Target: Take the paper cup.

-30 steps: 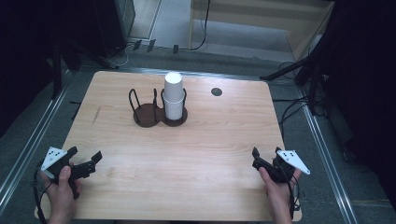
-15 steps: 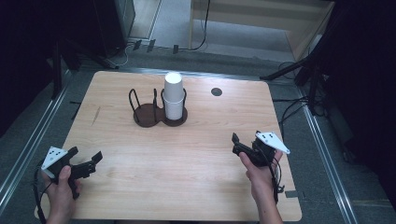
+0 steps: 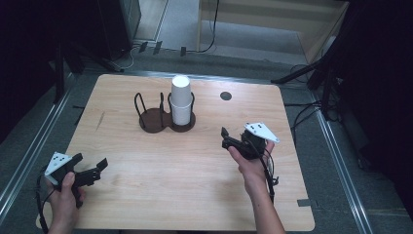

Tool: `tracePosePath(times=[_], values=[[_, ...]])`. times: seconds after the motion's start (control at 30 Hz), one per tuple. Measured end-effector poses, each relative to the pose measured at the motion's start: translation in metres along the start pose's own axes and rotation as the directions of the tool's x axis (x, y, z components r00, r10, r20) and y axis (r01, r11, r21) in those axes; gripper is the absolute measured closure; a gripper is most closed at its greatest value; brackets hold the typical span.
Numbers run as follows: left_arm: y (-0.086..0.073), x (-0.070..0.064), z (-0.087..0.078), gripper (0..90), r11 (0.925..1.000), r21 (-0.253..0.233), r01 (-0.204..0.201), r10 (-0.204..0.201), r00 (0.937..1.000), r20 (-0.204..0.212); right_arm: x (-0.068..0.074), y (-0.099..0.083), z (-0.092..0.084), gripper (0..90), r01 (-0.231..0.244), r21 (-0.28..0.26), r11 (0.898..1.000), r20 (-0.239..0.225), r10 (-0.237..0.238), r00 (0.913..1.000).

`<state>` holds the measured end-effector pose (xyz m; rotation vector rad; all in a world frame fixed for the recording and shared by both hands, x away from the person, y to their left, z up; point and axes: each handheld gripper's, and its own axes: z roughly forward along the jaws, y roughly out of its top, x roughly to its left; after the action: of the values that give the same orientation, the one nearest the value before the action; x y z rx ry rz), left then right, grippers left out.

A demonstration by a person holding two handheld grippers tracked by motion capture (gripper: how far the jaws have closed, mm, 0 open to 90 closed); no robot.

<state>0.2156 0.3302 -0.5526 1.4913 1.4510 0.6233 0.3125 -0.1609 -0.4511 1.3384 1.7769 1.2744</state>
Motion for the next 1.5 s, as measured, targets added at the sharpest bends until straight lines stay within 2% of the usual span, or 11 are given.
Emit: tracePosePath(times=[0.13,0.23,0.63,0.9,1.07,1.27,1.5], values=[[0.000,0.000,0.000,0.0,1.0000,0.001,-0.001,0.001,1.0000,0.000,0.009,0.003,0.006,12.7,0.006,-0.005,1.000,-0.024,-0.006,0.9997],[0.000,0.000,0.001,0.0,1.0000,0.003,-0.004,0.004,1.0000,0.001,0.021,0.008,0.015,12.7,0.013,-0.006,1.000,-0.050,-0.013,0.9987],[0.001,0.000,0.003,0.0,0.9999,0.015,-0.004,0.003,1.0000,0.005,0.049,0.023,0.042,12.7,0.018,0.000,1.000,-0.098,-0.018,0.9951],[0.001,-0.001,0.003,0.0,0.9998,0.017,-0.007,0.007,1.0000,0.002,0.061,0.031,0.060,12.7,-0.011,0.010,1.000,-0.120,0.012,0.9927],[0.002,-0.001,0.004,0.0,0.9996,0.027,-0.006,0.006,1.0000,0.001,0.071,0.036,0.070,12.7,0.000,0.019,1.000,-0.120,0.002,0.9927],[0.002,-0.001,0.005,0.0,0.9996,0.030,-0.004,0.004,0.9999,-0.010,0.083,0.042,0.083,12.9,0.037,0.025,0.999,-0.106,-0.034,0.9937],[0.003,0.000,0.006,0.0,0.9994,0.034,-0.003,0.003,1.0000,0.000,0.094,0.047,0.098,13.0,0.041,0.018,0.999,-0.095,-0.039,0.9947]])
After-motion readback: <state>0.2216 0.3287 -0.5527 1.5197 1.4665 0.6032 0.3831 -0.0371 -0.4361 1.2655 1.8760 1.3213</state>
